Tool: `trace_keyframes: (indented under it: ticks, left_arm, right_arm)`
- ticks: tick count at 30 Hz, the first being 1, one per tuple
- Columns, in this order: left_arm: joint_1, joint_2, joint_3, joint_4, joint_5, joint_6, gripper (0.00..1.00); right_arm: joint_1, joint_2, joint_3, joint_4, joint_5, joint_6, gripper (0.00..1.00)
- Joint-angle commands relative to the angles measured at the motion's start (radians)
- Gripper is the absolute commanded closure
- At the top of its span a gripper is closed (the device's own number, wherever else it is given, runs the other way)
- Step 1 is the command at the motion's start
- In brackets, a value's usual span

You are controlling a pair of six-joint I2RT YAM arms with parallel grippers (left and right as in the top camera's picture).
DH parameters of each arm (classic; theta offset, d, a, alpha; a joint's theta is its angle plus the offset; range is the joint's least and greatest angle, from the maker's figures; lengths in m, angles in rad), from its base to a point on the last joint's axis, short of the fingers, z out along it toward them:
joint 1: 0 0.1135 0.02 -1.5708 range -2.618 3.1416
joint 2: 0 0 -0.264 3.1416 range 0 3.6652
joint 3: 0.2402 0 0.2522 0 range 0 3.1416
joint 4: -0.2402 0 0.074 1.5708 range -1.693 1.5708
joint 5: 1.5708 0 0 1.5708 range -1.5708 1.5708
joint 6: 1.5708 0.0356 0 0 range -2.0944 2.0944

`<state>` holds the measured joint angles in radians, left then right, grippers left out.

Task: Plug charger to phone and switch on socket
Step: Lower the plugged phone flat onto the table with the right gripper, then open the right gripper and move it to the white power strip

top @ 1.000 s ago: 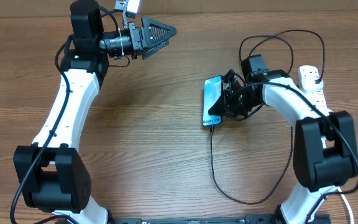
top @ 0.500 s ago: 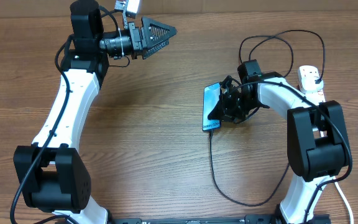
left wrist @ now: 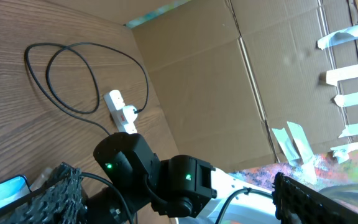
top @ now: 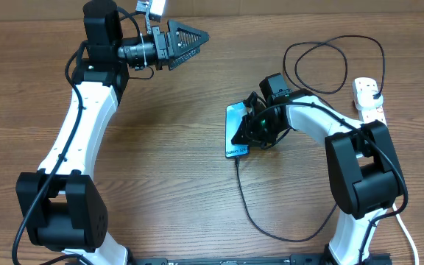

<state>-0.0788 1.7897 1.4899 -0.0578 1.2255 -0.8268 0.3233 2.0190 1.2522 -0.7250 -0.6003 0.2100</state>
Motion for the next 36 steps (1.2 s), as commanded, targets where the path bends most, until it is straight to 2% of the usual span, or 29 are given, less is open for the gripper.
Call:
trace_keyframes:
  ticks: [1,6,9,10,18,21,27,28,29,30,36]
  left_arm:
    - [-0.002,-0.011,0.009,0.003,-0.003,0.019,0.0]
    - [-0.002,-0.011,0.009,0.002,-0.003,0.019,0.0]
    - [-0.002,-0.011,0.009,0.002,-0.003,0.019,0.0]
    - [-0.002,-0.011,0.009,0.002,-0.003,0.019,0.0]
    - [-0.002,-0.011,0.009,0.002,-0.003,0.019,0.0]
    - [-0.002,-0.011,0.009,0.002,-0.003,0.019,0.0]
    - [-0.002,-0.011,0.009,0.003,-0.003,0.019,0.0]
    - [-0.002,-0.011,0.009,0.002,-0.003,0.019,0.0]
    - [-0.002,-0.011,0.009,0.003,-0.003,0.019,0.0]
    - [-0.002,-0.011,0.009,0.003,-0.003,0.019,0.0]
    - [-0.002,-0.011,0.009,0.002,-0.003,0.019,0.0]
  right_arm:
    - [0.003,-0.005,-0.002,0.006,0.047,0.005,0.74]
    - [0.003,-0.005,-0.002,0.006,0.088,0.008,0.66]
    - [0.003,-0.005,-0.002,0.005,0.116,0.012,0.57]
    - [0.003,-0.005,-0.002,0.005,0.119,0.012,0.51]
    - [0.003,-0.005,-0.002,0.004,0.141,0.03,0.49]
    - [0.003,-0.005,-0.002,-0.006,0.234,0.098,0.41]
    - [0.003,-0.005,-0.002,-0.014,0.244,0.101,0.34]
    - [0.003,-0.005,-0.002,-0.017,0.244,0.101,0.3]
    - [0.003,-0.005,-0.002,-0.017,0.244,0.101,0.11]
    - [0.003,-0.005,-0.002,-0.017,0.243,0.101,0.0]
    - [0.002,-0.005,-0.002,-0.026,0.243,0.101,0.02]
